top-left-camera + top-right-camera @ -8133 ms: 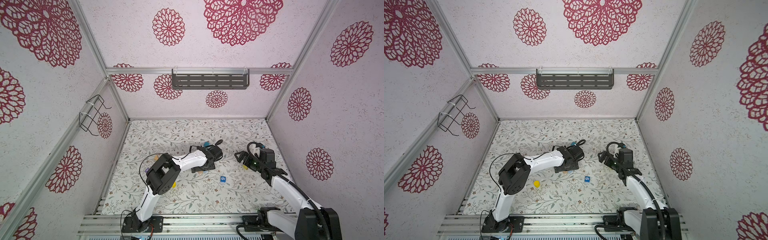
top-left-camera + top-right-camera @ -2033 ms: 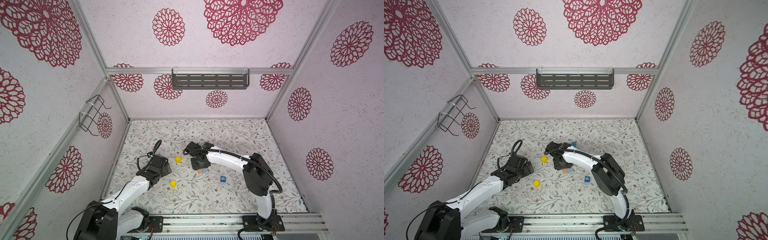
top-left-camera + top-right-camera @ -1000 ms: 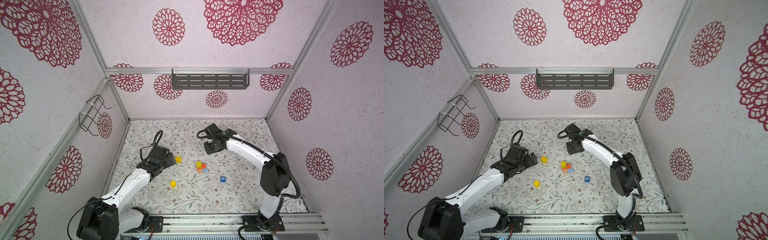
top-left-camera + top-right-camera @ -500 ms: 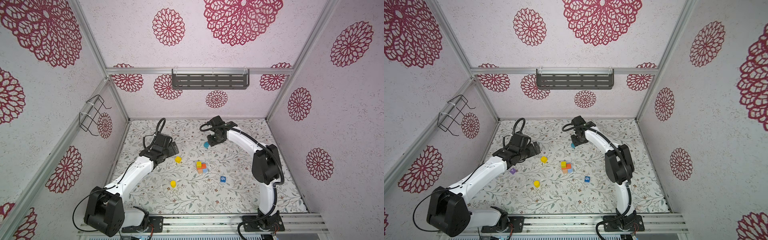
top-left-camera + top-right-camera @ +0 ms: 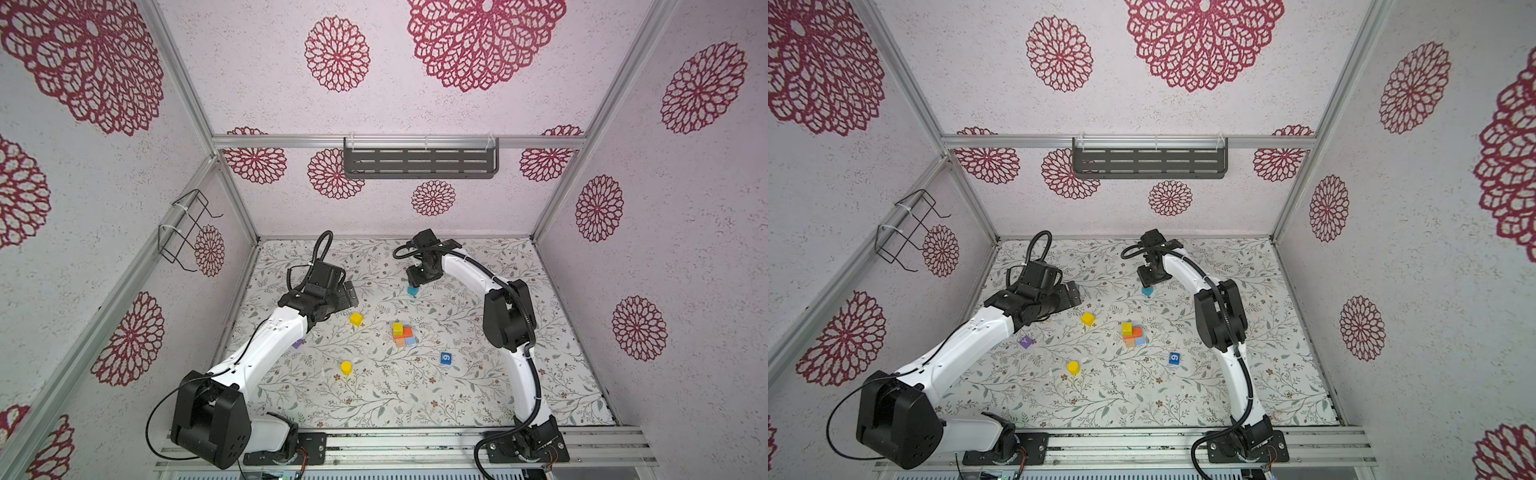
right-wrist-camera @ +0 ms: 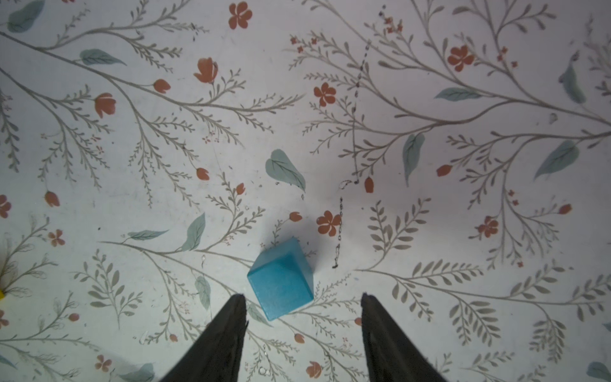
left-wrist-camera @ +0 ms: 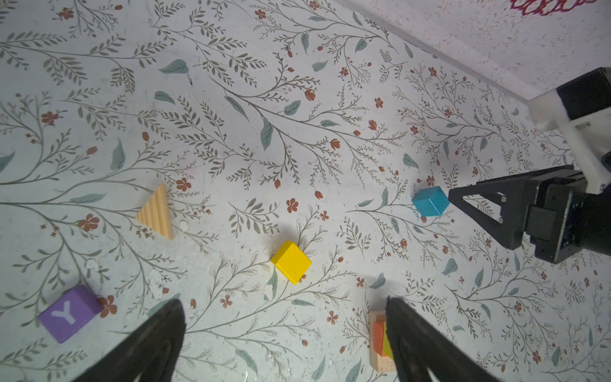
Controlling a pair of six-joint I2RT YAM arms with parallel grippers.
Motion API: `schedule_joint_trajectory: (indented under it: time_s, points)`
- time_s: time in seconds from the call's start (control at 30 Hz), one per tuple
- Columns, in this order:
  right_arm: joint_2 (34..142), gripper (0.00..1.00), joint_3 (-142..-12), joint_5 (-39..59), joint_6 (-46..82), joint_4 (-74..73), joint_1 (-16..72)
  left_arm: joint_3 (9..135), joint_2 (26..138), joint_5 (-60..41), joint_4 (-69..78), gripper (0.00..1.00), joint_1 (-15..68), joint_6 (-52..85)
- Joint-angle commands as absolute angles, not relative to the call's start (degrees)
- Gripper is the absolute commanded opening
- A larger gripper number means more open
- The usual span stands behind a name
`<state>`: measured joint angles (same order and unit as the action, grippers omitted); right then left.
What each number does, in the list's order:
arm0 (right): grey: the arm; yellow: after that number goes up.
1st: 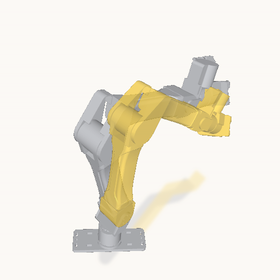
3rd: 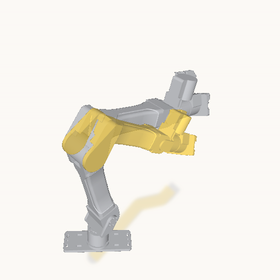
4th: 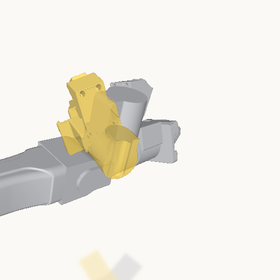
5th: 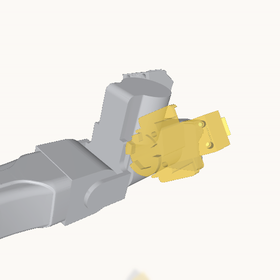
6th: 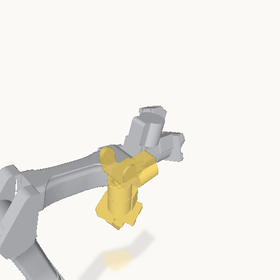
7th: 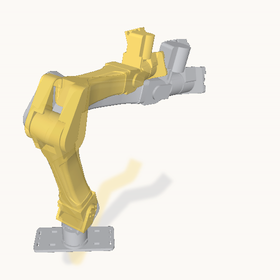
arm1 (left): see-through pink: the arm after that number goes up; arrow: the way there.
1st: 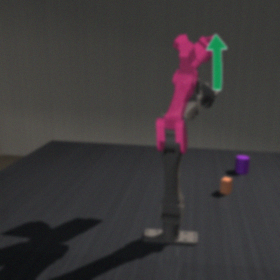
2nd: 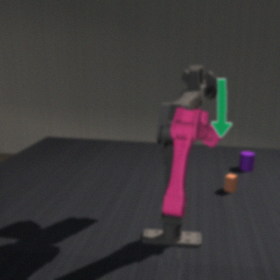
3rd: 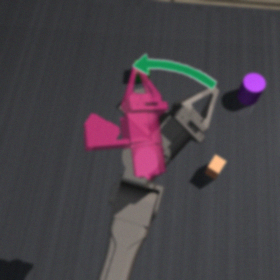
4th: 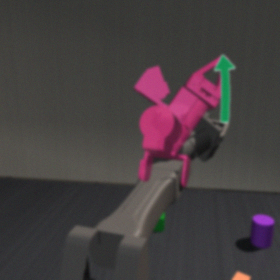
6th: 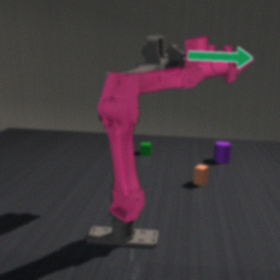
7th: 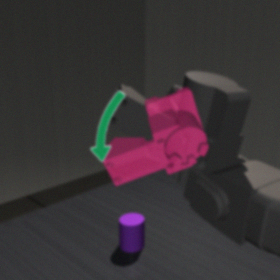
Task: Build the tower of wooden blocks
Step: 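Lower the right gripper onto the teal cube and grasp it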
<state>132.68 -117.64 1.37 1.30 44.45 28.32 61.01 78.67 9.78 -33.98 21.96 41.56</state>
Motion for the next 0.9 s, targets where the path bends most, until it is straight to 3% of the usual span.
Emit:
schedule_joint_trajectory:
  time_s: [0.0, 0.27, 0.63, 0.87]
  points:
    - [133.1, 0.6, -119.6, 1.6, 0.2, 45.3, 28.2, 61.5, 78.4, 10.9, -35.5, 0.97, 21.5, 41.0]
    - [135.5, 0.61, -120.7, 2.1, 1.0, 44.6, 28.2, 61.7, 78.7, 10.7, -36.1, 0.97, 21.5, 40.6]
    - [136.8, 0.47, -121.6, 3.5, 2.4, 44.8, 28.3, 60.8, 78.3, 10.9, -36.4, 0.97, 21.5, 40.8]
    - [136.9, 0.53, -121.3, 2.3, 5.2, 46.2, 28.2, 60.3, 78.1, 10.7, -36.2, 0.97, 21.5, 40.8]
